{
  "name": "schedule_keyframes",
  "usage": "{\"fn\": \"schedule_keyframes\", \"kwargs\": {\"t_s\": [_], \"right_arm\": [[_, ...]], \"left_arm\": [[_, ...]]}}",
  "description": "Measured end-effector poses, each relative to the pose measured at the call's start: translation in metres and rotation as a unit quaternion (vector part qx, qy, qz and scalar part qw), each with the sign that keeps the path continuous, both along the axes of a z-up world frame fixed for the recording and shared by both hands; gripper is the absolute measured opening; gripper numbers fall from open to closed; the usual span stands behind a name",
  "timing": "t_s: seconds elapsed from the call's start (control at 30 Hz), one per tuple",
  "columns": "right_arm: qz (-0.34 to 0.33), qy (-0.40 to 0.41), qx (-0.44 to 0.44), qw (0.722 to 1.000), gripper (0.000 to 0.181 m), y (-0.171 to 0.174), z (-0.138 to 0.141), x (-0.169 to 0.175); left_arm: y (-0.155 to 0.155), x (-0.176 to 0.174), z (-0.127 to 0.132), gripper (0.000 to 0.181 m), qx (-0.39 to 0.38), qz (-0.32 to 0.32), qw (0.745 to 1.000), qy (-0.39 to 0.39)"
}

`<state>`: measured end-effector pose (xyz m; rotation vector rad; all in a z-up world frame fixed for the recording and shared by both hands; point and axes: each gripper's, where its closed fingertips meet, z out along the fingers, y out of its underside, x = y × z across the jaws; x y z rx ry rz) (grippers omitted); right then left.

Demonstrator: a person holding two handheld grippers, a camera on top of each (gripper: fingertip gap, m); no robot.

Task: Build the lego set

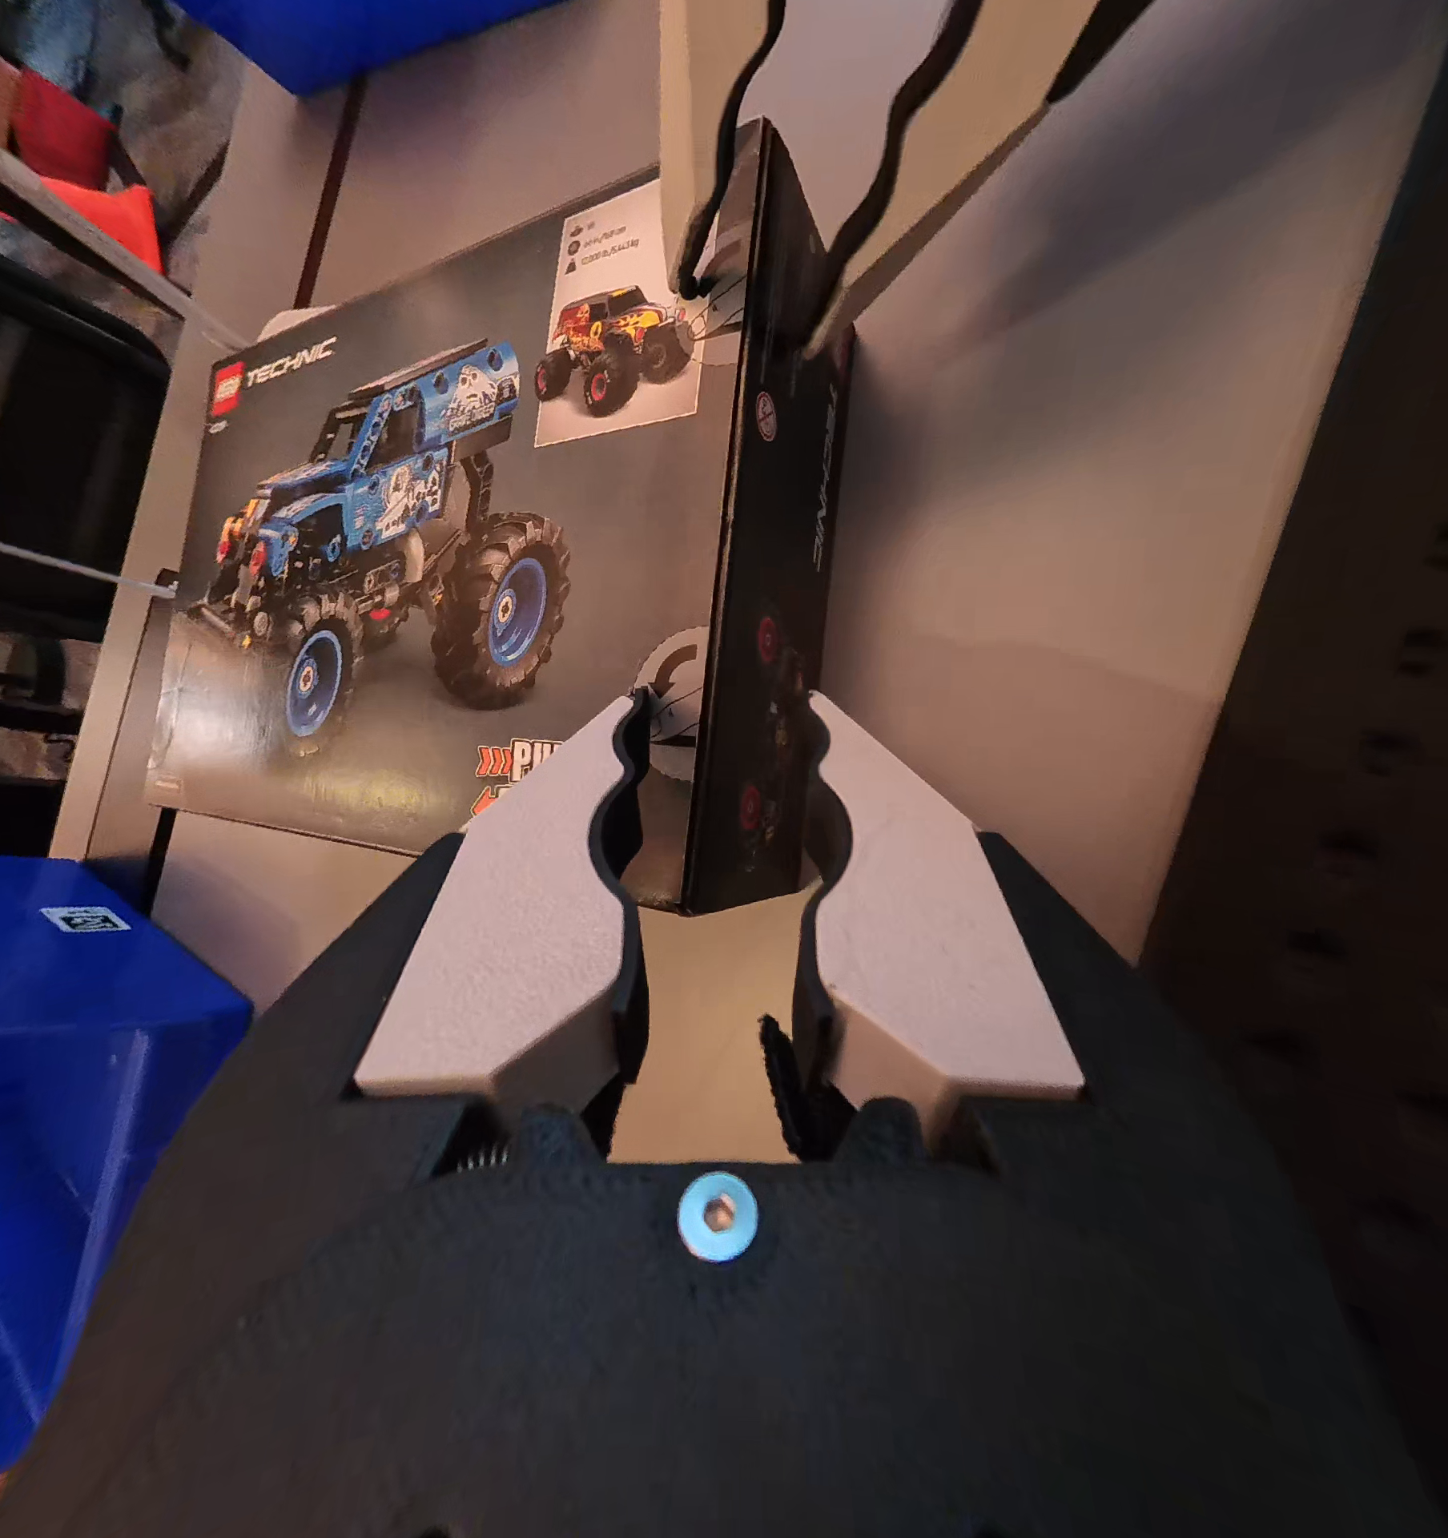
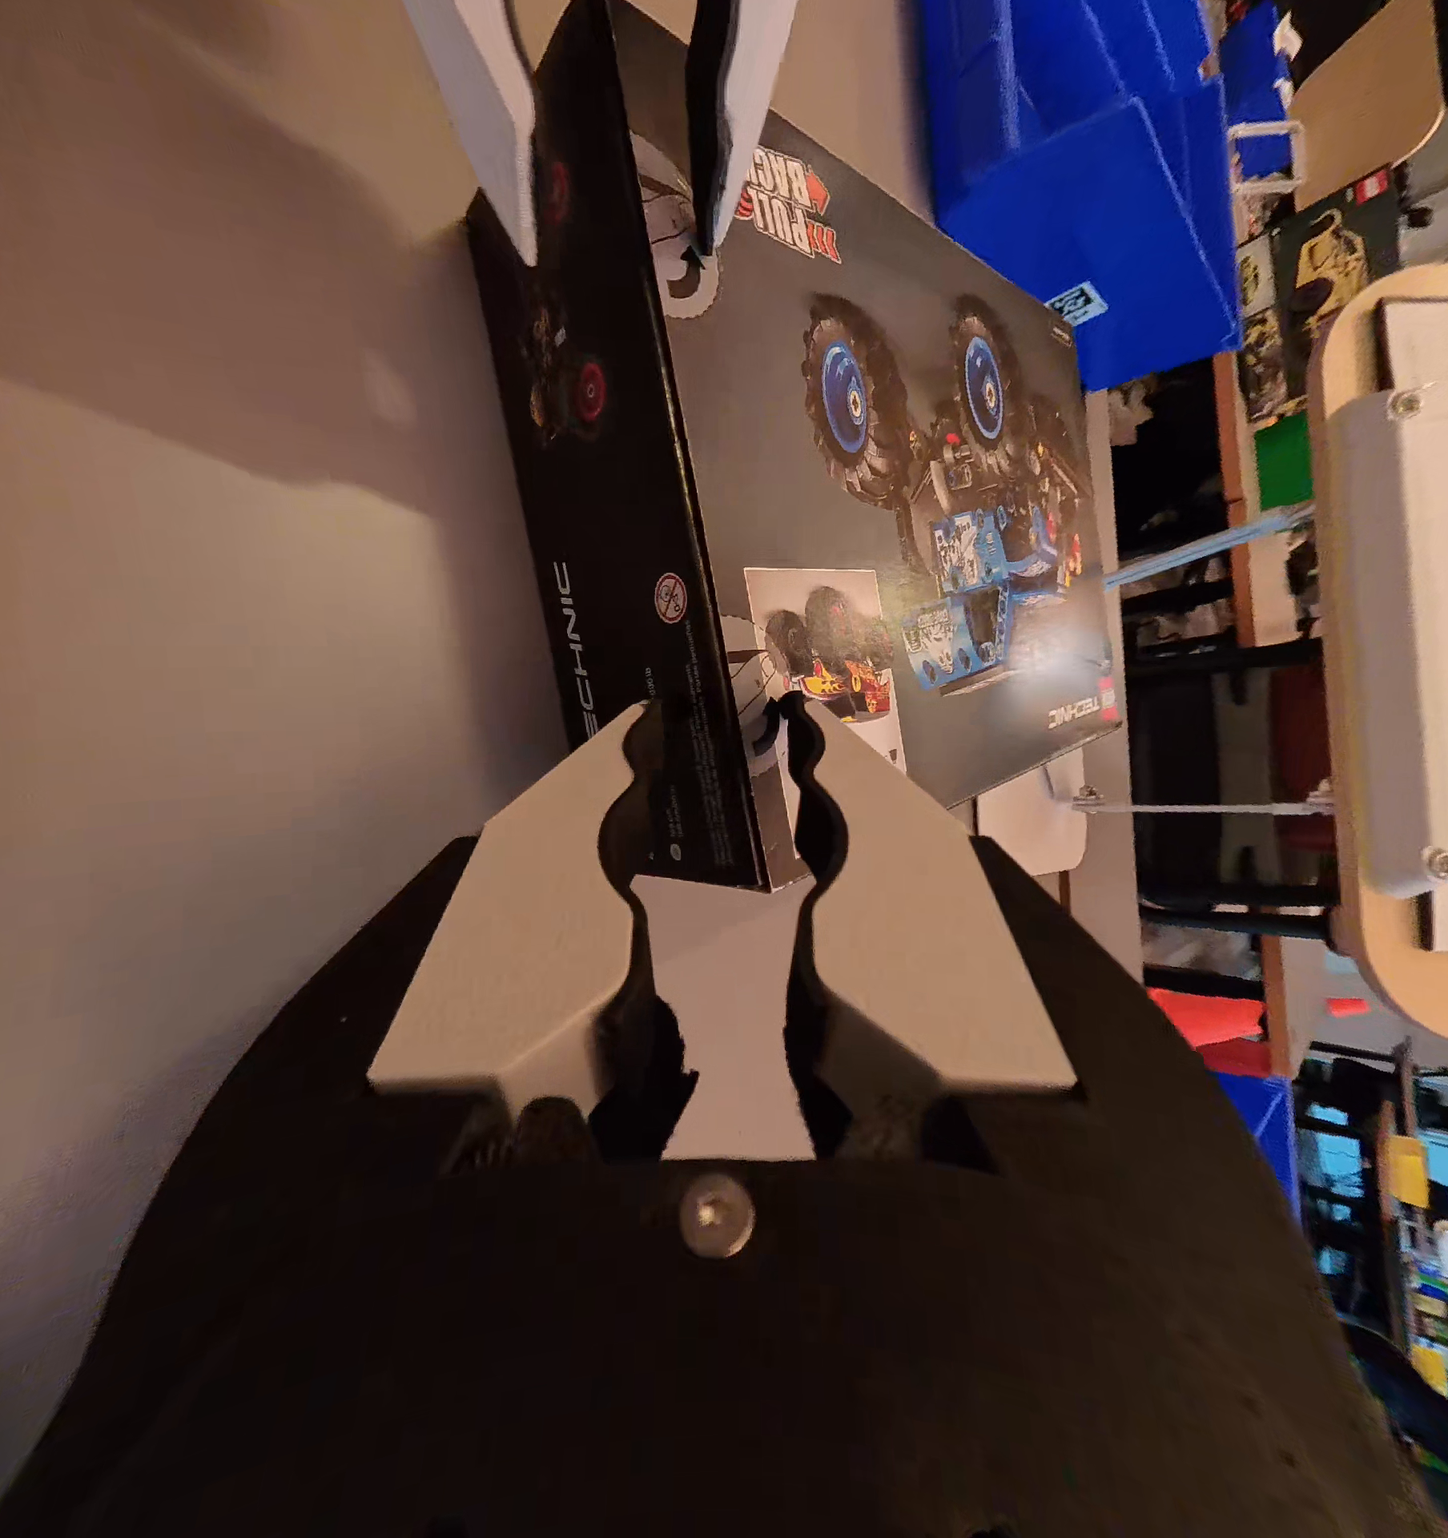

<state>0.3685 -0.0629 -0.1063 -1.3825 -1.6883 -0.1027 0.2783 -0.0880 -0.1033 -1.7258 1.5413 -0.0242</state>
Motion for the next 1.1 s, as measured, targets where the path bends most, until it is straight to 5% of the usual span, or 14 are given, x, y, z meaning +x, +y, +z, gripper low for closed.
{"fn": "schedule_keyframes", "kwargs": {"t_s": [0.37,0.73,1.1], "right_arm": [[0.009,0.116,-0.068,0.991,0.036,-0.002,0.016,-0.003],[0.009,-0.02,0.073,0.997,0.028,-0.003,-0.003,-0.004],[0.022,-0.091,0.014,0.996,0.022,-0.003,-0.004,-0.003]], "left_arm": [[0.001,-0.005,0.002,0.029,0.003,0.005,1.0,-0.02],[0.0,-0.003,-0.001,0.032,0.018,0.01,1.0,-0.02],[0.003,0.001,-0.001,0.028,0.003,0.008,0.997,-0.078]]}}
